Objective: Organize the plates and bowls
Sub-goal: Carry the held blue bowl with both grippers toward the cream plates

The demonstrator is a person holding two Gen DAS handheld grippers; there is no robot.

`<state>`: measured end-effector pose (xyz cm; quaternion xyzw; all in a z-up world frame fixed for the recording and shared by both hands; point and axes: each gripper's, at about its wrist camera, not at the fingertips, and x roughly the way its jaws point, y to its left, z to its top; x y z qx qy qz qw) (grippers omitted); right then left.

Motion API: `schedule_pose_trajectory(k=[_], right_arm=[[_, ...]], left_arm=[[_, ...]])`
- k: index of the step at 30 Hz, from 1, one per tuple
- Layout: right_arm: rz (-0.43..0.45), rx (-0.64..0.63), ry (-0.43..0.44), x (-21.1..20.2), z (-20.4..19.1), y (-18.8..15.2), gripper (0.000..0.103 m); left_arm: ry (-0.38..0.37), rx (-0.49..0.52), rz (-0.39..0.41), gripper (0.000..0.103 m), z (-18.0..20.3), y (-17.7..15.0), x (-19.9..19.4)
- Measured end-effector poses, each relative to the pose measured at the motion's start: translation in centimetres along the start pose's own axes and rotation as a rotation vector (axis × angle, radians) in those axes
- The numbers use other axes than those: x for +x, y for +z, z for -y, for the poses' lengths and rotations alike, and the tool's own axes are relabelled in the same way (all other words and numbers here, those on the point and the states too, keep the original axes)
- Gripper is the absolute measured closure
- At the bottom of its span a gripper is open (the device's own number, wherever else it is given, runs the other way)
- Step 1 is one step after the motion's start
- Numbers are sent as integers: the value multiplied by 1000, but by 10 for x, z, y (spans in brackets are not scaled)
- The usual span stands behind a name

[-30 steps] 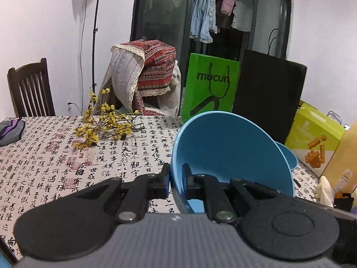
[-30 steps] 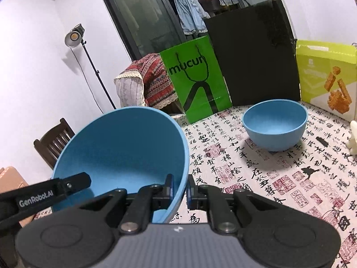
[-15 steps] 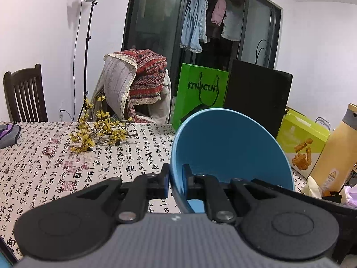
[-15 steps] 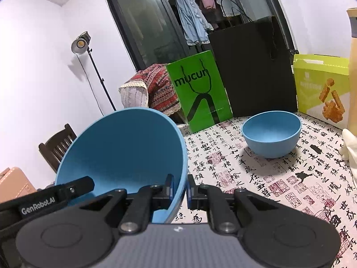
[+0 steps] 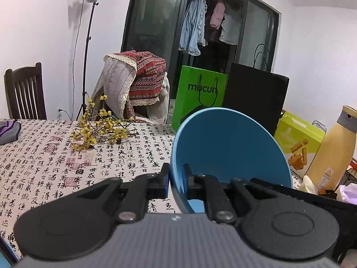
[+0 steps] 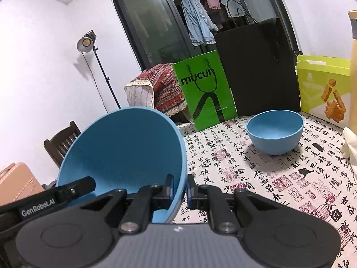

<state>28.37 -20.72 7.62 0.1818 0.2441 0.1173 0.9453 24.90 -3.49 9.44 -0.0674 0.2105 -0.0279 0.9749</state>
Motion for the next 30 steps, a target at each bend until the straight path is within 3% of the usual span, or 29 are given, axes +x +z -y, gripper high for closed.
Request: schedule_pose_trajectory(k=[30], right_arm=[[-9, -29, 69, -23, -32, -23, 91]], left_arm=[[32, -64, 23, 91, -33, -19, -46]])
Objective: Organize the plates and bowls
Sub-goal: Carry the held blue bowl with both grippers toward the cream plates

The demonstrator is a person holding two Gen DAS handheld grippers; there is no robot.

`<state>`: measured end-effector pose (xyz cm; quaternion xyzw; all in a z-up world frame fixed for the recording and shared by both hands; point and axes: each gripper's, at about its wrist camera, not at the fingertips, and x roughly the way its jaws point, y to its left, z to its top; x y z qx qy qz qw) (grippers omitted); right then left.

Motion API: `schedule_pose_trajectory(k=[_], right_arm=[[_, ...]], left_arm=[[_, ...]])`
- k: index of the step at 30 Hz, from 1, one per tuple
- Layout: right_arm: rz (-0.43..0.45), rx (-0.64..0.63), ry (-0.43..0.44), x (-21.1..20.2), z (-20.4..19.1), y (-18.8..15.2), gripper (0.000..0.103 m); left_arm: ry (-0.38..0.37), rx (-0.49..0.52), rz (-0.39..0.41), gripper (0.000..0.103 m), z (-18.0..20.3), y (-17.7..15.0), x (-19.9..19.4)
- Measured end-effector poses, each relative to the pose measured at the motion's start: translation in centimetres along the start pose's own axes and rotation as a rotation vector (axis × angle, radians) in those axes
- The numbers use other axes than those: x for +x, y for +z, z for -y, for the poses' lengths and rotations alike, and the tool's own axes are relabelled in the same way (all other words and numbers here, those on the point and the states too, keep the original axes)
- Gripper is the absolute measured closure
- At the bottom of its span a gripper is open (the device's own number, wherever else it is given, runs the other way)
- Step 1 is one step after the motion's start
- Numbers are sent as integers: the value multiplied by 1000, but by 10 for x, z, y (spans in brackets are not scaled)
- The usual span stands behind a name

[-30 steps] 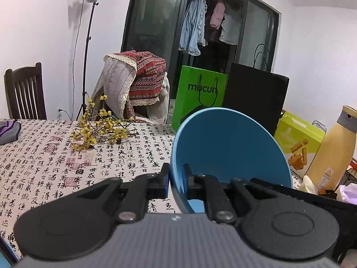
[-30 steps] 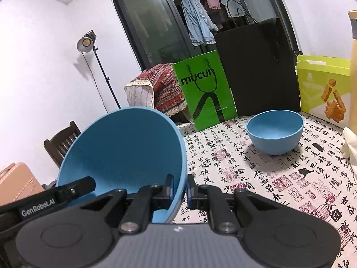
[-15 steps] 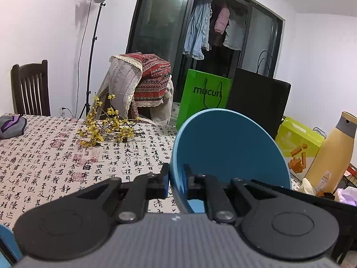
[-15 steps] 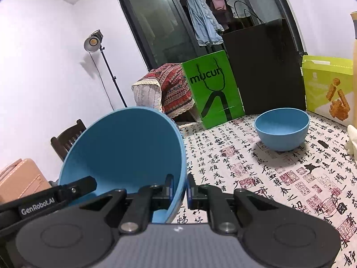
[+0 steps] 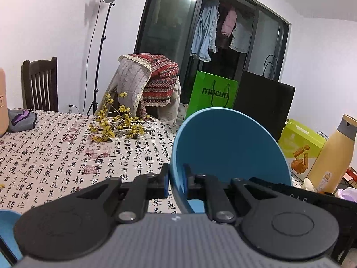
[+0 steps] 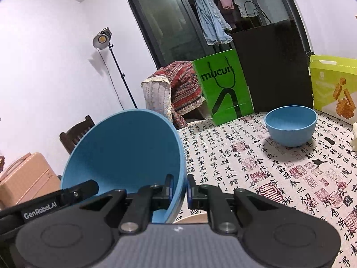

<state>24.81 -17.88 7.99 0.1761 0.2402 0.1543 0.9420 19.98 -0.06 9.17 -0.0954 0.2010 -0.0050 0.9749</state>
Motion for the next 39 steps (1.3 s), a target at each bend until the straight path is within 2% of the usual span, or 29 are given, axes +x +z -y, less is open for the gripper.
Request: schedule_pose_trajectory(k=[39], right_arm=[[-6, -29, 100, -39, -44, -34, 91]], left_arm=[[55, -56, 52, 91, -33, -21, -73]])
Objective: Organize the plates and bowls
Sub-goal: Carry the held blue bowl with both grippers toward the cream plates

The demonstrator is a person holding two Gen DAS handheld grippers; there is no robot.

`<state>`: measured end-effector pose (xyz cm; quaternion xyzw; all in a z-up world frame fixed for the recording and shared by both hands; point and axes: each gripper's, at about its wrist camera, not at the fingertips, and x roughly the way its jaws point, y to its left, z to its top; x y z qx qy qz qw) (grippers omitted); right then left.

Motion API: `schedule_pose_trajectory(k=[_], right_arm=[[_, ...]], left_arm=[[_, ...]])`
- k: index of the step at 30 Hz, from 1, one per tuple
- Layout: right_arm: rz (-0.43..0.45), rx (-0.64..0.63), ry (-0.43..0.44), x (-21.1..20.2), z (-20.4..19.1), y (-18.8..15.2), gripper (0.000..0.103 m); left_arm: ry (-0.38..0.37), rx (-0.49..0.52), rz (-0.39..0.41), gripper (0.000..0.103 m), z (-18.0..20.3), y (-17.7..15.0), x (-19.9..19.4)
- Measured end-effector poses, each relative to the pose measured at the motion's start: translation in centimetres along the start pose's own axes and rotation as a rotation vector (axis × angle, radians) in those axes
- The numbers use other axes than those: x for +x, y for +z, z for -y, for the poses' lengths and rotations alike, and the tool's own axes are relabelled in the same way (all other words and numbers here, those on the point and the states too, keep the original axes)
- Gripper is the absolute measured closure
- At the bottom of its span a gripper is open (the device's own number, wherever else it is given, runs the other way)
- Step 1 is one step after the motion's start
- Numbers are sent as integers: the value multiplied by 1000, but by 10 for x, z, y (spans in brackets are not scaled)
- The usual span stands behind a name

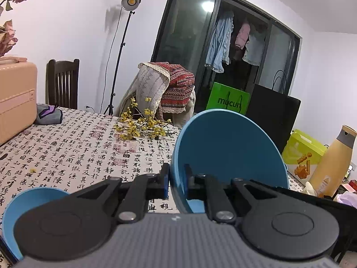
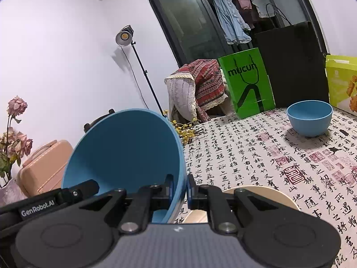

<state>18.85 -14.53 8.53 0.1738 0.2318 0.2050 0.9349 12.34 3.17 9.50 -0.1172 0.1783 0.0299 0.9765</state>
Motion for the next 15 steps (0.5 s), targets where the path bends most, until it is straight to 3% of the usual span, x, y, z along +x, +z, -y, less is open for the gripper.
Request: schedule_pose_trajectory(k=[15], right_arm=[[-28, -17, 67, 9, -19, -6, 91]], left_arm=[[56, -34, 20, 91, -21, -2, -17]])
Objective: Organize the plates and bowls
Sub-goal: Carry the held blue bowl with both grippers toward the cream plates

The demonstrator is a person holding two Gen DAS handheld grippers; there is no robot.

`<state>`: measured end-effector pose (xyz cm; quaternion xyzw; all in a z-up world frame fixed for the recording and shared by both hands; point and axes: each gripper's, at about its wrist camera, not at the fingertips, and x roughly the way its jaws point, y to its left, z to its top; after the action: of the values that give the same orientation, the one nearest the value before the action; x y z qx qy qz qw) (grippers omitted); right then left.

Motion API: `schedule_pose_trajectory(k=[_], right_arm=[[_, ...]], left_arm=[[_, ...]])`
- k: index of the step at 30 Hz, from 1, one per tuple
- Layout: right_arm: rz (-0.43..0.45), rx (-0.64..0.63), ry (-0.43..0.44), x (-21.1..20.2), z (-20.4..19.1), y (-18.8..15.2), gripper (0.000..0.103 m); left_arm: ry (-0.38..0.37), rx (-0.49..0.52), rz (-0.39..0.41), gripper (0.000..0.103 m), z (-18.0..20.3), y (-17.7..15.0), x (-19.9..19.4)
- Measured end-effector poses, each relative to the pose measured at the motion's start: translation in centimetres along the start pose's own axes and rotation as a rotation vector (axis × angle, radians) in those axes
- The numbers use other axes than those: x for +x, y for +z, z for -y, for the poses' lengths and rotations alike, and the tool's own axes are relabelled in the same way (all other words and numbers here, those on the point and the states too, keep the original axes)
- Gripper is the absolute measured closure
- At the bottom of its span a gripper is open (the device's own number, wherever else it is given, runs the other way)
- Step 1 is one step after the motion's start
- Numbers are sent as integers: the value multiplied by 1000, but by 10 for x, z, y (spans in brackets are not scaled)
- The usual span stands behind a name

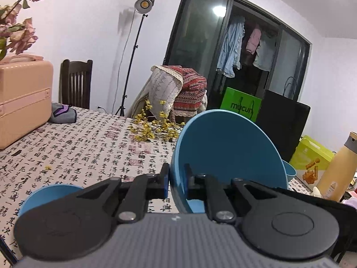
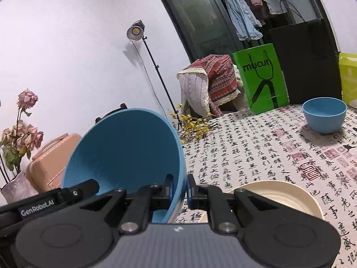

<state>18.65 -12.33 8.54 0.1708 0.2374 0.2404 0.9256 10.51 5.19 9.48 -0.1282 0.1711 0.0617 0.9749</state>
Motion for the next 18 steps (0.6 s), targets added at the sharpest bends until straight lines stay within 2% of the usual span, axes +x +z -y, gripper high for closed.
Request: schedule_pose_trajectory(k=[18], right_arm=[[-67, -36, 117, 36, -45, -10, 92]], left_arm=[[107, -59, 35, 91, -50, 11, -21]])
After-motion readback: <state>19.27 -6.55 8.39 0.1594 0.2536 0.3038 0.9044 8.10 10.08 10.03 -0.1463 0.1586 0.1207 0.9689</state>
